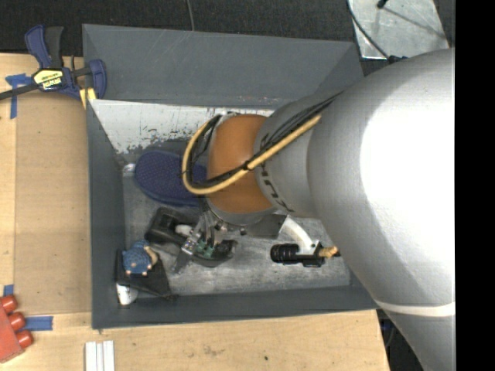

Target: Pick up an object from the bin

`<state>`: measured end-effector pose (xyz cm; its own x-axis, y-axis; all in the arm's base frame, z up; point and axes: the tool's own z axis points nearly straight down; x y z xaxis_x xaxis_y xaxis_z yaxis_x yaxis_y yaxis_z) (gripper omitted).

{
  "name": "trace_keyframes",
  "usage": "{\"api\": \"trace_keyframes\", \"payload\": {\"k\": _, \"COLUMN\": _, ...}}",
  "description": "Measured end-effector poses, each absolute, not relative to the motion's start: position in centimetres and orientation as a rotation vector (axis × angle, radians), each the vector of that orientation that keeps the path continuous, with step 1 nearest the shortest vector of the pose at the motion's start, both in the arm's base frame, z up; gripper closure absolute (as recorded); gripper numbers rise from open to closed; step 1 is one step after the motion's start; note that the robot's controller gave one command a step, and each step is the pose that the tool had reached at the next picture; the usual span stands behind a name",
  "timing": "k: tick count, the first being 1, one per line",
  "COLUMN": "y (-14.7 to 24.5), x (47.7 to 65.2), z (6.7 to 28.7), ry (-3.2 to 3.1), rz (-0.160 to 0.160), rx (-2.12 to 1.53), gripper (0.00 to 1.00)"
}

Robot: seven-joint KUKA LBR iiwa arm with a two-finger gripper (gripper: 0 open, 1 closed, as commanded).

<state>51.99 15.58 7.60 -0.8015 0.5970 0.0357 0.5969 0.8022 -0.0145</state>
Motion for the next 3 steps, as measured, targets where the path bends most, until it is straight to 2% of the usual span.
{"api": "trace_keyframes", "payload": {"k": 1, "y": 15.9, "x": 51.6, "z": 7.8, "ry": -2.967, "rz": 0.006, "rx": -0.966, "gripper": 0.00}}
{"api": "trace_keyframes", "payload": {"k": 2, "y": 16.0, "x": 51.6, "z": 8.0, "ry": -2.965, "rz": 0.003, "rx": -0.963, "gripper": 1.00}}
{"api": "trace_keyframes", "payload": {"k": 3, "y": 16.0, "x": 51.6, "z": 15.9, "ry": -2.990, "rz": 0.000, "rx": -0.967, "gripper": 1.00}}
